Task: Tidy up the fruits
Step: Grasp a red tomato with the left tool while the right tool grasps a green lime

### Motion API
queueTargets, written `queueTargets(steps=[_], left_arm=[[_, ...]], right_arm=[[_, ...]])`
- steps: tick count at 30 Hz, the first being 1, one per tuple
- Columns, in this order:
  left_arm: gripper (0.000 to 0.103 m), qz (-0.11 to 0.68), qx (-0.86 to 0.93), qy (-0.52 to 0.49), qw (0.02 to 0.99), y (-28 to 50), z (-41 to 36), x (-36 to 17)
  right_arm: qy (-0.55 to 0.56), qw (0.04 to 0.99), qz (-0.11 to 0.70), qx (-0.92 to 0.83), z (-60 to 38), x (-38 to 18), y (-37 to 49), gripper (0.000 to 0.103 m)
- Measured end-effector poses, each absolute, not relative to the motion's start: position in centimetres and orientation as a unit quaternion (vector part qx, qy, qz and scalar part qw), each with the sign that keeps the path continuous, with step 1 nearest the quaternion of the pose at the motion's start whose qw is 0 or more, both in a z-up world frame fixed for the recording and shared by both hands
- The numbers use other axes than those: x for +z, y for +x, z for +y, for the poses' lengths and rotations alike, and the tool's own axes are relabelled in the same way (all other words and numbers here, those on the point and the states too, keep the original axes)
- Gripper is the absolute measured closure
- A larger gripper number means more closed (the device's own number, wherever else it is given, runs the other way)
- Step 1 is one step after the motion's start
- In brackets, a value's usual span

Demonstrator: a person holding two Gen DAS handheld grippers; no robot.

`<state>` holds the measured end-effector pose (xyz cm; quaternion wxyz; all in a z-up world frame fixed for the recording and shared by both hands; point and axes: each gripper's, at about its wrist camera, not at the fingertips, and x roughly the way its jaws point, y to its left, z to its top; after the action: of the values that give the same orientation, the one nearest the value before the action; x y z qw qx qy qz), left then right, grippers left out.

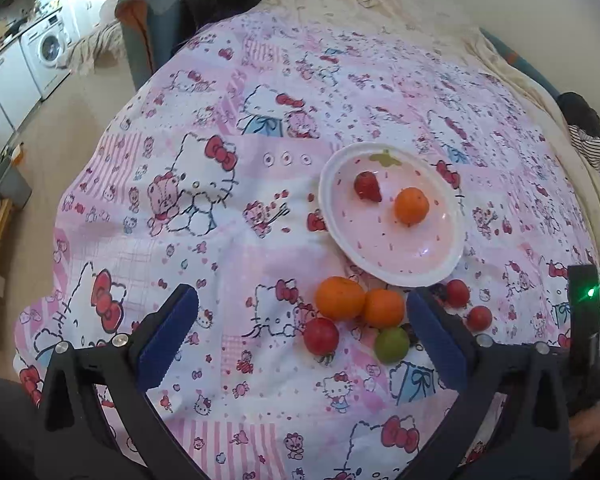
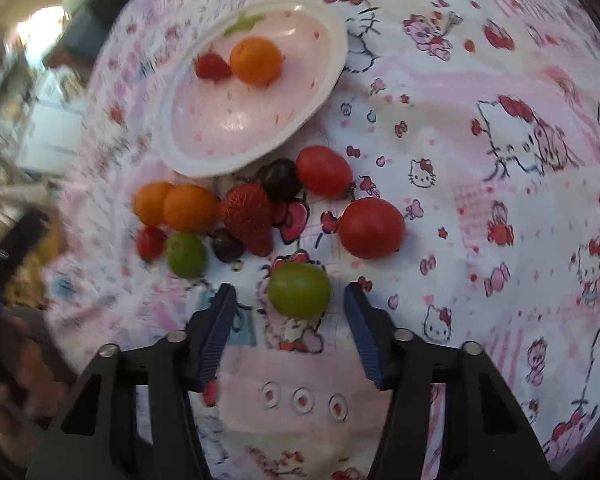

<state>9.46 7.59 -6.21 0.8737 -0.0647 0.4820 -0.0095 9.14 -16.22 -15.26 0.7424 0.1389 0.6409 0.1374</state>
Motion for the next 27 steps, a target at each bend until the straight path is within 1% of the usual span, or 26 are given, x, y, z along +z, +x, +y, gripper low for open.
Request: queueTargets(steps=[1,4,5,7,8,14,20,22,24,25,26,27], left_arm=[[0.0,0.487,-0.004,-0.066,0.871,9.5,7.8,-6.5],[0.0,0.496,0.004,-0.075,0.865,9.8,8.4,-7.0],[0.0,0.499,0.006,-0.078,0.863,9.9,8.6,-7.1],[0.0,0.501,0.008,-0.077,0.862,9.9,8.6,-7.3],[0.0,0.501,0.009,-0.073,0.862,10.0,8.4,-7.4],[0.0,0.51,0.013,-0.069,0.857,10.3,8.4,-8.1],[0.001,0.546,0.025,-0.09,0.832,11.1,9.3,-10.3],[0.005,0.561,0.023,-0.092,0.823,11.4,9.2,-11.2],[0.019,0.574,0.017,-0.083,0.814,11.6,8.7,-12.1],[0.022,0.584,0.01,-0.079,0.808,11.8,8.2,-12.6],[0.029,0.596,-0.001,-0.074,0.8,11.9,7.6,-13.3],[0.032,0.604,-0.01,-0.072,0.794,12.0,7.2,-13.7]], right_arm=[[0.118,0.747,0.641,0.13,-15.6,-15.4,9.1,0.053],[0.103,0.747,0.642,0.139,-14.8,-15.4,9.0,0.054],[0.095,0.75,0.64,0.139,-14.6,-15.4,9.0,0.055],[0.076,0.756,0.636,0.135,-14.3,-15.4,8.7,0.063],[0.07,0.758,0.634,0.133,-14.3,-15.4,8.6,0.069],[0.105,0.764,0.62,0.145,-16.4,-14.2,8.6,0.07],[0.16,0.796,0.557,0.174,-18.0,-10.3,8.2,0.07],[0.176,0.8,0.546,0.176,-18.3,-9.6,8.3,0.07],[0.187,0.802,0.539,0.176,-18.7,-9.3,8.5,0.07],[0.189,0.802,0.539,0.175,-18.6,-9.3,8.6,0.07],[0.191,0.801,0.539,0.175,-18.6,-9.4,8.6,0.07],[0.193,0.801,0.539,0.175,-18.6,-9.4,8.7,0.07]])
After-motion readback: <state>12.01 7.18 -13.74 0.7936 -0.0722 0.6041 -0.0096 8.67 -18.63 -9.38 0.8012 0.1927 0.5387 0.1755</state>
